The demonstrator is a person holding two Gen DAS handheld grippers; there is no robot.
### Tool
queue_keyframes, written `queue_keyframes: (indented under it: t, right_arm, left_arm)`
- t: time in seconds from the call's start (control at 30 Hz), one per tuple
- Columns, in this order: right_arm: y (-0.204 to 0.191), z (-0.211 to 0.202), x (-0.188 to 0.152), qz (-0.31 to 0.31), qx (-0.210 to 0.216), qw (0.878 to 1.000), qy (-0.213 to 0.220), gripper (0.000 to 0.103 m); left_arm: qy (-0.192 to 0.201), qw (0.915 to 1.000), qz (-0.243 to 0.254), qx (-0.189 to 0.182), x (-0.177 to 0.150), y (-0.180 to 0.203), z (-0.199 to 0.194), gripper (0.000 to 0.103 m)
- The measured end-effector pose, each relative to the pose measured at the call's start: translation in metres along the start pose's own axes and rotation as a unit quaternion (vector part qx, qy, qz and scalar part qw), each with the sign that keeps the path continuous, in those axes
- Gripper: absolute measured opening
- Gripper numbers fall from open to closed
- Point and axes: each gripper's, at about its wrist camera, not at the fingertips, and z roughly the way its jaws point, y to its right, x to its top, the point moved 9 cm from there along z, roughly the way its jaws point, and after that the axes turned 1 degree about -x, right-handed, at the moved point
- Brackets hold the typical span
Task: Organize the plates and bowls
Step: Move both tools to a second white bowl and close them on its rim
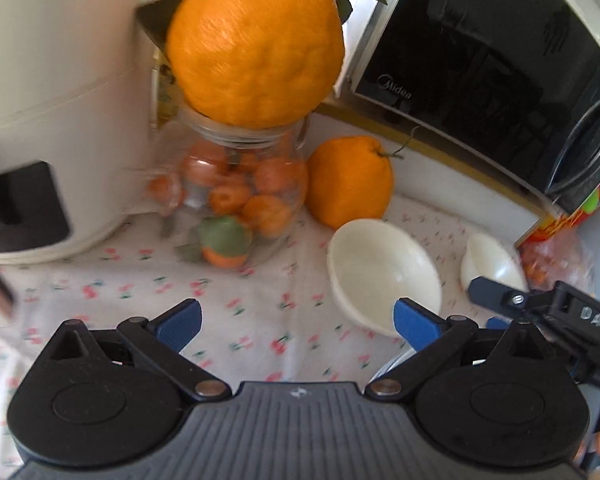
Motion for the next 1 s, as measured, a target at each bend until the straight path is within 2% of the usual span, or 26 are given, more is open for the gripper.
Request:
queue_keyframes:
  t: [0.13, 0.23, 0.3, 0.37, 0.47, 0.77, 1.0]
  right_arm:
    - [0.008, 0.013, 0.004, 0.006, 0.000, 1.000, 0.006, 0.082]
    - [0.013, 0.018, 0.004, 0.012, 0.000, 1.000, 0.012, 0.079]
    - [0.018, 0.023, 0.003, 0.014, -0.005, 1.000, 0.009, 0.073]
    - [0.022, 0.026, 0.002, 0.015, -0.013, 1.000, 0.007, 0.064]
    - [0.026, 0.029, 0.001, 0.015, -0.018, 1.000, 0.005, 0.054]
    - [0.028, 0.036, -0.004, 0.021, -0.011, 1.000, 0.003, 0.030]
    - [0.022, 0.036, -0.007, 0.013, 0.002, 1.000, -0.002, 0.016]
  left_arm:
    - [0.001, 0.9997, -0.019, -0.015, -0.002, 0.003, 0.019, 0.099]
    - [-0.003, 0.9985, -0.037, -0.041, -0.002, 0.007, 0.029, 0.090]
    - [-0.001, 0.9979, -0.041, -0.049, -0.002, 0.008, 0.034, 0.081]
    - [0.004, 0.9980, -0.039, -0.049, -0.003, 0.010, 0.038, 0.065]
    - [0.002, 0.9984, -0.033, -0.045, -0.006, 0.013, 0.043, 0.048]
    - [0.011, 0.9978, -0.023, -0.061, -0.008, 0.019, 0.047, 0.022]
    - [0.014, 0.9976, -0.014, -0.066, -0.007, 0.023, 0.050, 0.013]
